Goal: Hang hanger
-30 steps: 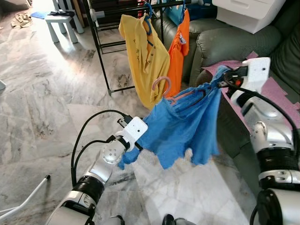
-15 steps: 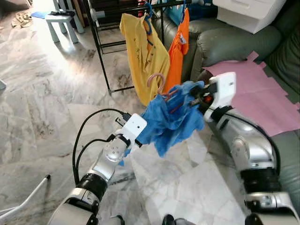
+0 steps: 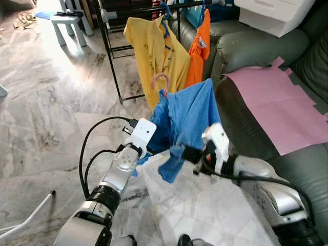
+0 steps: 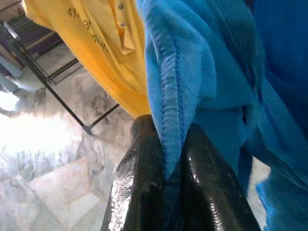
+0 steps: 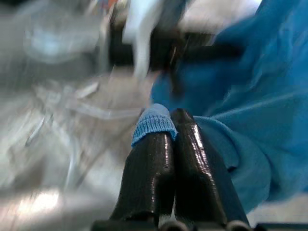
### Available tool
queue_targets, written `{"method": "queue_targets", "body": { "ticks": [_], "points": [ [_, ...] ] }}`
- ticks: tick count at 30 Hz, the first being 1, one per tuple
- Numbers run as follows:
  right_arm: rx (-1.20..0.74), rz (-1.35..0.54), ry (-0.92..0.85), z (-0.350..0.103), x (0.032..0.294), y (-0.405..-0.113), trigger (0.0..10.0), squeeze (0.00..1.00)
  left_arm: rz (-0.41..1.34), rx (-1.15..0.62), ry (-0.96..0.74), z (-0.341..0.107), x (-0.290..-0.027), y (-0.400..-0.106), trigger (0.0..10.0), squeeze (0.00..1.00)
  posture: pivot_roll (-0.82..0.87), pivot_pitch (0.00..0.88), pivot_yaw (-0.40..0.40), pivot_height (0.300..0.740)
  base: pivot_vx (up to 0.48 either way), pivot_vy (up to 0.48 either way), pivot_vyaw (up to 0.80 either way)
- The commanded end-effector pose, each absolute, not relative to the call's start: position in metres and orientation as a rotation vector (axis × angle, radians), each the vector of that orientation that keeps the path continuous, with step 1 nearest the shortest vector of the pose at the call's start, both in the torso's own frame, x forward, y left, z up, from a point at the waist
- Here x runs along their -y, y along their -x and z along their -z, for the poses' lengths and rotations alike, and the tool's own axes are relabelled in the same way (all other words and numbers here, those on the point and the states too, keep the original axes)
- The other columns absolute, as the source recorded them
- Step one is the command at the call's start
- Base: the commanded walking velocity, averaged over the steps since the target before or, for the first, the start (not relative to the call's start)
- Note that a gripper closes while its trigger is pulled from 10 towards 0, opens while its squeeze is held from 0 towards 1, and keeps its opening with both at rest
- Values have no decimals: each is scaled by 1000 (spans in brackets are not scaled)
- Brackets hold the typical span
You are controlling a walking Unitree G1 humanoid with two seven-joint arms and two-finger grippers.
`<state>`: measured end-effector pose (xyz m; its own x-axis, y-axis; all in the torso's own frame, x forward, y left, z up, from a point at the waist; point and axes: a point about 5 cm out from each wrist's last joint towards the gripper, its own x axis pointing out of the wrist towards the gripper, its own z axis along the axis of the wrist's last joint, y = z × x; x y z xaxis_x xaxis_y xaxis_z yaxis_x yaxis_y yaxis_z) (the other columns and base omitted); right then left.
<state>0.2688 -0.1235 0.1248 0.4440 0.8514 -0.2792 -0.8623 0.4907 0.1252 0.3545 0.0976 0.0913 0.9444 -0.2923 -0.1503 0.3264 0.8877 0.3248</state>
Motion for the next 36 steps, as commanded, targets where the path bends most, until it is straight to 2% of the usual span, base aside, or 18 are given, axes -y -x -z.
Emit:
{"method": "queue_targets", "body": {
  "ticks": [1, 5, 6, 7, 8, 9, 10, 12, 13, 14, 16, 20, 24, 28, 32, 36],
  "points": [
    [-389, -1109, 73, -114, 126, -258, 0, 0, 280, -76, -320, -102, -101, -361, 0, 0, -122, 143, -5, 740, 0, 0, 0],
    [-449, -1065, 118, -101, 137, -256, 0, 0, 273, -74, -316, -104, -103, -363, 0, 0, -122, 146, -4, 740, 0, 0, 0],
    [-470, -1045, 152, -94, 142, -256, 1294, 0, 270, -74, -313, -105, -104, -364, 0, 0, -121, 147, -3, 740, 0, 0, 0],
    [-481, -1009, 178, -90, 146, -259, 9569, 0, 269, -73, -311, -106, -105, -364, 0, 0, -121, 148, -3, 740, 0, 0, 0],
    [-493, -967, 200, -87, 149, -262, 10000, 0, 268, -72, -310, -106, -105, -364, 0, 0, -122, 148, -2, 740, 0, 0, 0],
    [-493, -967, 200, -87, 149, -262, 10000, 0, 268, -72, -310, -106, -105, -364, 0, 0, -122, 148, -2, 740, 0, 0, 0],
    [-483, -857, 317, -80, 160, -273, 10000, 0, 268, -66, -300, -107, -106, -365, 0, 0, -120, 149, -1, 740, 0, 0, 0],
    [-478, -836, 346, -79, 162, -275, 10000, 0, 268, -65, -297, -108, -106, -365, 0, 0, -120, 149, -1, 740, 0, 0, 0],
    [-470, -750, 373, -77, 171, -282, 10000, 1000, 266, -64, -298, -108, -107, -365, 0, 0, -118, 150, -1, 740, 0, 0, 0],
    [-470, -750, 373, -77, 171, -282, 10000, 1000, 266, -64, -298, -108, -107, -365, 0, 0, -118, 150, -1, 740, 0, 0, 0],
    [-447, -665, 484, -75, 182, -289, 10000, 1000, 260, -60, -297, -110, -109, -366, 0, 0, -115, 151, -1, 740, 0, 0, 0],
    [-404, -654, 475, -81, 181, -291, 10000, 1000, 242, -55, -298, -111, -113, -367, 0, 0, -115, 153, 1, 740, 0, 0, 0],
    [-408, -730, 505, -80, 179, -287, 10000, 1000, 238, -55, -298, -112, -115, -368, 0, 0, -120, 154, 4, 740, 0, 0, 0],
    [-396, -887, 573, -87, 178, -278, 10000, 1000, 236, -48, -312, -114, -118, -370, 0, 0, -124, 155, 5, 740, 0, 0, 0],
    [-351, -896, 570, -99, 179, -282, 10000, 1000, 265, -17, -376, -117, -119, -370, 0, 0, -124, 154, 4, 740, 0, 0, 0],
    [-263, -816, 607, -116, 189, -296, 10000, 1000, 357, 37, -456, -122, -124, -368, 0, 0, -124, 154, 4, 740, 0, 0, 0]
  ]
}}
